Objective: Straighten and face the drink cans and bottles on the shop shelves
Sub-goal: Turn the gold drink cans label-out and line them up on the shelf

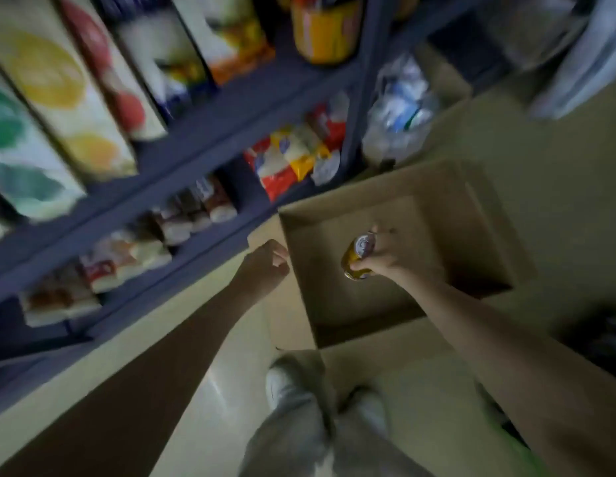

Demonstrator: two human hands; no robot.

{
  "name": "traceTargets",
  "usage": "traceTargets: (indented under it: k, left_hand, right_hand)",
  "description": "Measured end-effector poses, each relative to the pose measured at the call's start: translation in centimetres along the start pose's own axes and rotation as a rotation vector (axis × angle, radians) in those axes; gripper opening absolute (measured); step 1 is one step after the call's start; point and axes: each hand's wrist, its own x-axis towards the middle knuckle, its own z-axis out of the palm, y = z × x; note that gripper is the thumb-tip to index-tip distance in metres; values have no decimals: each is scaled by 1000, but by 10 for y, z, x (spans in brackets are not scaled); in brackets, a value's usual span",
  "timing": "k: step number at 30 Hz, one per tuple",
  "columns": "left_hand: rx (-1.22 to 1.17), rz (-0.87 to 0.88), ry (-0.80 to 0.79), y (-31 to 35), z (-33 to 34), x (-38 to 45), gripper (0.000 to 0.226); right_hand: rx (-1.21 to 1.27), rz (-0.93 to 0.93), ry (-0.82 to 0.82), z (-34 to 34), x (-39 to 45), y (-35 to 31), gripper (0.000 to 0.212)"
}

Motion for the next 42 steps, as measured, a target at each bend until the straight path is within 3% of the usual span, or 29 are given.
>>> traceTargets:
  k: [2, 7, 10, 13, 15, 18, 20, 24, 28, 33, 37, 42]
  left_hand:
    - [51, -16, -26, -36, 28, 43, 16]
    - [-24, -9, -59, -79, 70, 110, 27]
    - [-67, -80, -52, -86, 72, 122, 32]
    - [-165, -143, -77, -70, 56, 94, 36]
    - [-262, -158, -38, -40, 31, 59, 31]
    - [-418, -92, 38, 39, -28, -14, 11]
    - [-498, 38, 123, 105, -83, -75, 27]
    - [-377, 428, 502, 231, -225, -216, 31]
    - [-238, 733, 852, 328, -364, -364, 27]
    - [-45, 1053, 1178, 369, -480, -512, 27]
    - [63, 1134, 1433, 359, -550, -572, 19]
    - [258, 1098, 1453, 345, -620, -606, 18]
  right_hand:
    - [-46, 38, -10, 49, 60, 37, 90]
    - [-233, 15, 28, 119, 145, 85, 68]
    - [-329, 16, 2, 131, 153, 90, 48]
    - [-371, 51, -20, 101, 119, 69, 53]
    - [-265, 3, -17, 55, 72, 24, 65]
    - [-57, -153, 7, -32, -34, -68, 62]
    - [-61, -259, -20, -87, -121, -135, 58]
    - [-313, -671, 75, -194, -302, -279, 54]
    - [-323, -1072, 219, -271, -496, -420, 57]
    - [-113, -1506, 356, -289, -661, -530, 49]
    - [-2, -1694, 295, -258, -723, -607, 48]
    - [-145, -1785, 558, -223, -741, -690, 50]
